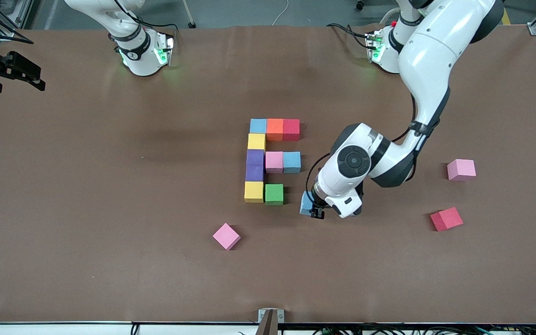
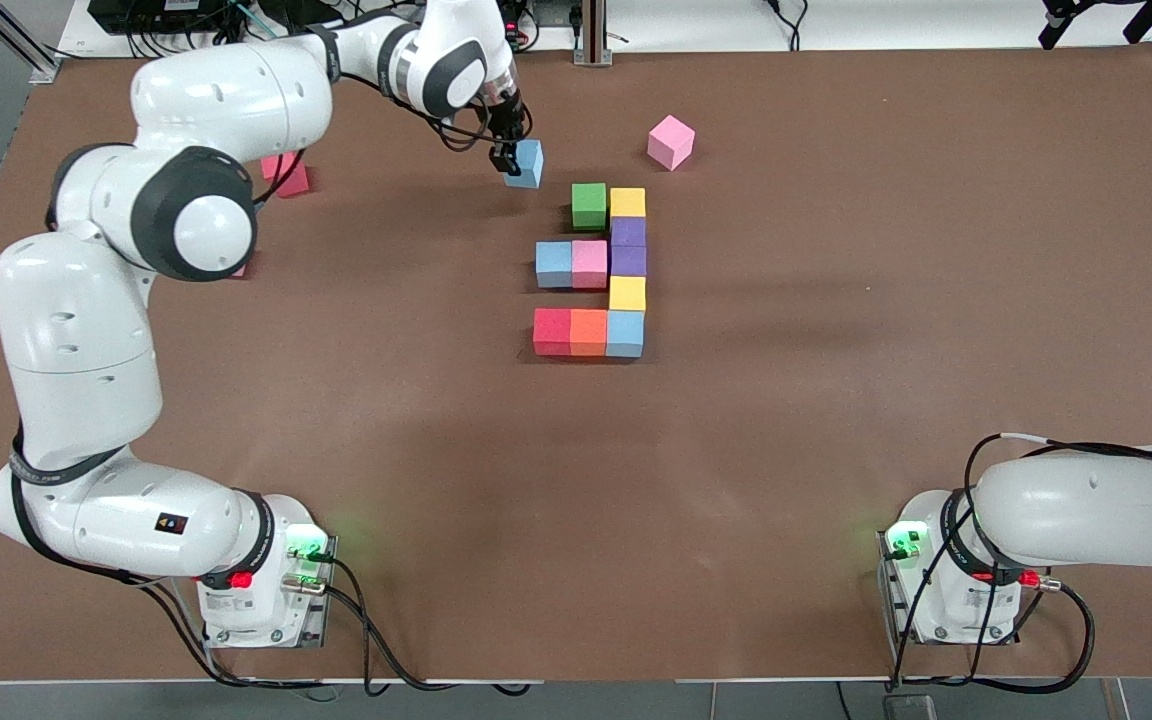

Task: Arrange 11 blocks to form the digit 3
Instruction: 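Carry the light blue block with the left gripper beside the green block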

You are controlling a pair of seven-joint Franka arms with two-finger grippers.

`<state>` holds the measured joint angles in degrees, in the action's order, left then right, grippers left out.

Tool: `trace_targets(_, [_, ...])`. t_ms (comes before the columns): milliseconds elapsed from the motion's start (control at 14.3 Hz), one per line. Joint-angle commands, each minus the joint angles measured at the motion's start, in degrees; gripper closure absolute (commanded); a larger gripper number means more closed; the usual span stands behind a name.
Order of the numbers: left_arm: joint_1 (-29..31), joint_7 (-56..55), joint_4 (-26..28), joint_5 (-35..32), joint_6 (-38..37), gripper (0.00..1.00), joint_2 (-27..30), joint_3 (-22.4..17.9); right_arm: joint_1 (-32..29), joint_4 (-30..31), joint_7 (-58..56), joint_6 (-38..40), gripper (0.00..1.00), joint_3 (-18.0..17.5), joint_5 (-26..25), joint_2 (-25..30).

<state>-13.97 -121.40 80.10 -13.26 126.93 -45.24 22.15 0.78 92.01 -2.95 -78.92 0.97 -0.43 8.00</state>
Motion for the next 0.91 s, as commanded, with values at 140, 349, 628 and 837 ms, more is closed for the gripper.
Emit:
trace_targets(140, [-6.85, -10.51, -4.25, 0.69, 0.33, 0.84, -4.24, -6.07, -0.26, 0.72, -0.48, 0.08, 0.0, -0.18, -0.27, 0.88])
trace_targets(349, [-8.08, -10.52, -4.07, 1.66, 1.3, 0.85, -4.24, -6.06, -0.26, 0.72, -0.48, 0.17, 0.0, -0.18, -0.18, 0.88])
trace_targets(628, [-9.23, -9.91, -3.63, 1.57, 0.95, 0.84, -4.51, -6.15, -0.34, 0.72, -0.48, 0.17, 0.0, -0.18, -0.18, 0.88])
trace_targets(837, [-9.58, -9.29, -3.54, 1.66, 0.86, 0.84, -4.51, -5.98, -0.34, 0.72, -0.48, 0.17, 0.0, -0.18, -0.18, 0.88])
